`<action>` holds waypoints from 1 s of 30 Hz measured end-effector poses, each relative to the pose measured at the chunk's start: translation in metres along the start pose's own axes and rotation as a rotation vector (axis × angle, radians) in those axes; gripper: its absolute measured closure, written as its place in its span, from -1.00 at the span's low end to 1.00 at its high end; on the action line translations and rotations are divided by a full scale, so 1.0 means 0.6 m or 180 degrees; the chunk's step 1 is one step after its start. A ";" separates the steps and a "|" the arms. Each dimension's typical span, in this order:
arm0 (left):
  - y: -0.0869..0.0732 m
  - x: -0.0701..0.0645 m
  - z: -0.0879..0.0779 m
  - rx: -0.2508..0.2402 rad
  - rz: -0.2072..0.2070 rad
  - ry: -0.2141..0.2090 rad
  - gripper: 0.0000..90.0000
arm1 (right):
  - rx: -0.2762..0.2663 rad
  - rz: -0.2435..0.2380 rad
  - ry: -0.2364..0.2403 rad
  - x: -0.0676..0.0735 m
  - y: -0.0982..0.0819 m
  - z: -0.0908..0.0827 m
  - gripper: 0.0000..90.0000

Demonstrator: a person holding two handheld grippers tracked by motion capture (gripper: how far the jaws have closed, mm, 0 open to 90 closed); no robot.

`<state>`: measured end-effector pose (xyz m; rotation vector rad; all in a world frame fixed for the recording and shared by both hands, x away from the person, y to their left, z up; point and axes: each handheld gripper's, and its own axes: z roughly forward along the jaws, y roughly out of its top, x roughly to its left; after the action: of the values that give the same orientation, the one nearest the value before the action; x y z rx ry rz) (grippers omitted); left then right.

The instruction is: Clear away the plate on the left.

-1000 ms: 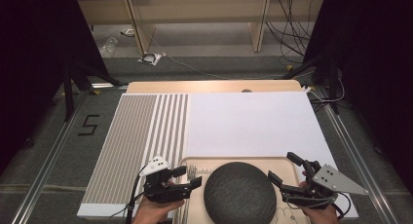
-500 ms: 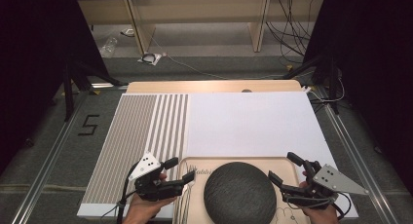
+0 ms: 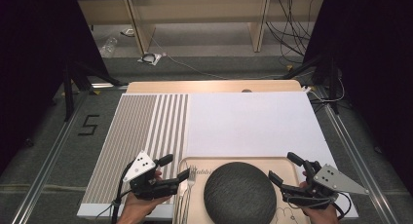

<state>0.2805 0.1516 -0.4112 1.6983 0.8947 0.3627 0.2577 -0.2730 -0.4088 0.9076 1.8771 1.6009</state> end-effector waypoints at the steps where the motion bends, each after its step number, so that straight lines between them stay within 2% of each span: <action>1: 0.000 0.001 -0.001 -0.0011 0.0008 0.0003 -0.47 | -0.0001 0.0000 -0.0001 0.000 0.000 0.000 -0.62; 12: -0.001 0.009 -0.007 -0.0103 0.0007 0.0041 -0.48 | 0.0012 -0.0003 -0.0005 0.000 0.000 -0.001 -0.61; 23: -0.006 0.017 -0.017 -0.0225 0.0123 0.0098 -0.51 | 0.0023 -0.0008 -0.0013 0.002 0.001 -0.001 -0.62; 26: -0.007 0.018 -0.019 -0.0284 0.0138 0.0106 -0.52 | 0.0015 -0.0006 -0.0006 0.002 0.000 0.000 -0.62; 30: -0.007 0.020 -0.018 -0.0285 0.0131 0.0112 -0.53 | 0.0001 -0.0004 0.0003 0.001 0.000 0.000 -0.62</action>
<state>0.2800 0.1680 -0.4143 1.6340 0.8576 0.4552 0.2576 -0.2725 -0.4090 0.9057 1.8784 1.6006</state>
